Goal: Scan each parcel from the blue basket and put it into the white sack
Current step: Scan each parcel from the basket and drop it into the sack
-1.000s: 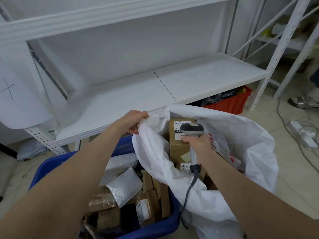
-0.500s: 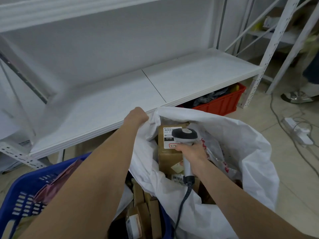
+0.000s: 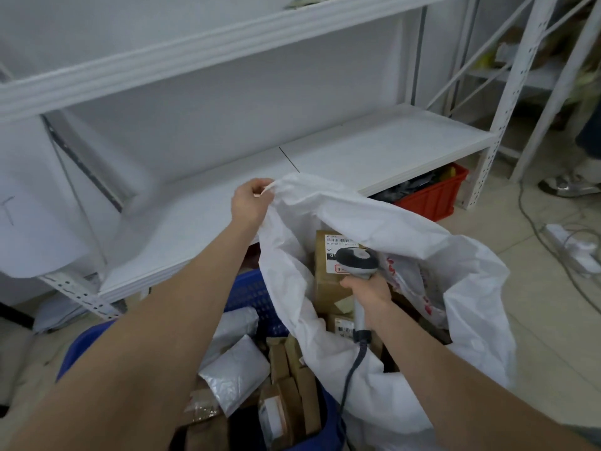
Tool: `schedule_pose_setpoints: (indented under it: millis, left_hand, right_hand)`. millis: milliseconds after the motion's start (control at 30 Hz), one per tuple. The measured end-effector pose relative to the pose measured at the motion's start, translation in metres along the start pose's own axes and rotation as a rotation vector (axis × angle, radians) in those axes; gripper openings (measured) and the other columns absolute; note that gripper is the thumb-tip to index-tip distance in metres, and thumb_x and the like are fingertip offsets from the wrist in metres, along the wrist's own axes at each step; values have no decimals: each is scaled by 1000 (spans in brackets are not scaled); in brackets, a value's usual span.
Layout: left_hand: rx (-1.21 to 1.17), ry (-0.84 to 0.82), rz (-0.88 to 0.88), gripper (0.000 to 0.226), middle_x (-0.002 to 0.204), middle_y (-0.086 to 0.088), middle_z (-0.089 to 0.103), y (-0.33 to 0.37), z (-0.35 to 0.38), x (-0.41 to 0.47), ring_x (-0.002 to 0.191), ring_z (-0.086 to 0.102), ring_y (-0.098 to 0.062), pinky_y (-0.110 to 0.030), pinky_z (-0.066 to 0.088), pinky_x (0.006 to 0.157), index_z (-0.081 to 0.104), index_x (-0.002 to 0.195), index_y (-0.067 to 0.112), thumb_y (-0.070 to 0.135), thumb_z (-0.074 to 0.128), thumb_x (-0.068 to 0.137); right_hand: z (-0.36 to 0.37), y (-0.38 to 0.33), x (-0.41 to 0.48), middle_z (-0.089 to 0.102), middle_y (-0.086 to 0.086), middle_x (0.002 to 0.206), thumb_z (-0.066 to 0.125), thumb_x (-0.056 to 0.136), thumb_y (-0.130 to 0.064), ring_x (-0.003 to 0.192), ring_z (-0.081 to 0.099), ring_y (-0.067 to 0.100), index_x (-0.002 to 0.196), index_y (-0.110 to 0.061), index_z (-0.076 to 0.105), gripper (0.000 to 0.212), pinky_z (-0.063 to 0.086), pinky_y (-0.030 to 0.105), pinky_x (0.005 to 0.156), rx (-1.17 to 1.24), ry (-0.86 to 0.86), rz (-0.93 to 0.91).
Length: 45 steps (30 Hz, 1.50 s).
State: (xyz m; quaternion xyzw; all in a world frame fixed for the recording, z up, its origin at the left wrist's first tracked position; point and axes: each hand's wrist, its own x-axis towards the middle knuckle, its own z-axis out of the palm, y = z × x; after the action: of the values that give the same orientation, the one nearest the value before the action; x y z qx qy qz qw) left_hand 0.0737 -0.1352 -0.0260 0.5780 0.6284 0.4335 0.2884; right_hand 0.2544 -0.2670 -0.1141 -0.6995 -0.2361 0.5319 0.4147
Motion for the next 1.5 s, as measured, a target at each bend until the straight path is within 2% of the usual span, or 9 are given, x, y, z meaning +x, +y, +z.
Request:
schedule_pose_setpoints:
  millis: [133,233,367,500,667,867,1100,1367,1500]
  left_hand:
    - [-94,-97,-427,96,146,-14,39,-20,-9,-48,128,46,-31,-40,41,96,20,151,10,33,78,78]
    - [-45,-289,-689,76,134,-13,53,-44,-4,-108,113,56,-31,-47,47,92,40,138,7,44,73,79]
    - [-81,-220,-541,16,113,-23,64,-48,-6,-143,90,65,-33,-45,57,79,59,102,-2,9,61,90]
    - [41,9,-329,4,83,-17,64,-36,-35,-147,70,61,-29,-38,55,63,60,86,4,8,59,87]
    - [194,-78,-450,14,68,-11,57,-49,-56,-173,51,49,-21,-31,47,52,55,75,10,4,63,85]
    - [23,-185,-520,22,67,-8,54,-39,-70,-188,53,47,-16,-25,41,48,62,104,5,11,71,85]
    - [9,-105,-511,38,94,-10,61,-63,-119,-215,81,56,-20,-35,49,76,59,122,4,15,69,87]
    - [456,61,-18,24,104,-4,69,-50,-124,-209,95,63,-22,-29,48,80,68,106,17,10,51,91]
    - [620,-177,388,31,117,-1,59,2,-36,-178,108,56,-20,-34,48,84,62,117,19,9,48,91]
  right_hand:
    - [-11,-6,-19,62,14,124,72,80,-8,115,55,29,122,-1,58,45,43,41,104,9,38,-43]
    - [-16,-8,-38,61,14,124,73,79,-10,114,56,29,122,-1,57,47,43,44,104,-10,16,-74]
    - [-22,-2,-64,58,12,115,72,80,-7,106,53,25,123,-1,52,48,44,41,102,-8,-46,-87]
    - [-22,6,-80,55,14,117,71,81,-10,113,53,31,128,-1,51,52,46,48,101,4,-96,-42]
    - [-18,8,-91,55,15,110,71,82,-13,109,55,33,120,-1,52,44,50,45,96,-37,-107,-52]
    - [-4,10,-117,65,16,90,69,85,-10,68,63,24,99,2,59,21,47,28,52,88,-164,-28]
    - [35,21,-154,73,13,80,71,82,-20,56,62,15,101,-1,63,28,47,24,52,-8,-219,-94]
    - [37,1,-145,68,7,79,72,80,-22,55,58,15,96,-5,64,25,46,26,52,75,-33,-138]
    - [-13,-17,-106,53,2,72,64,89,-21,67,54,17,103,-4,59,22,43,26,60,150,121,-91]
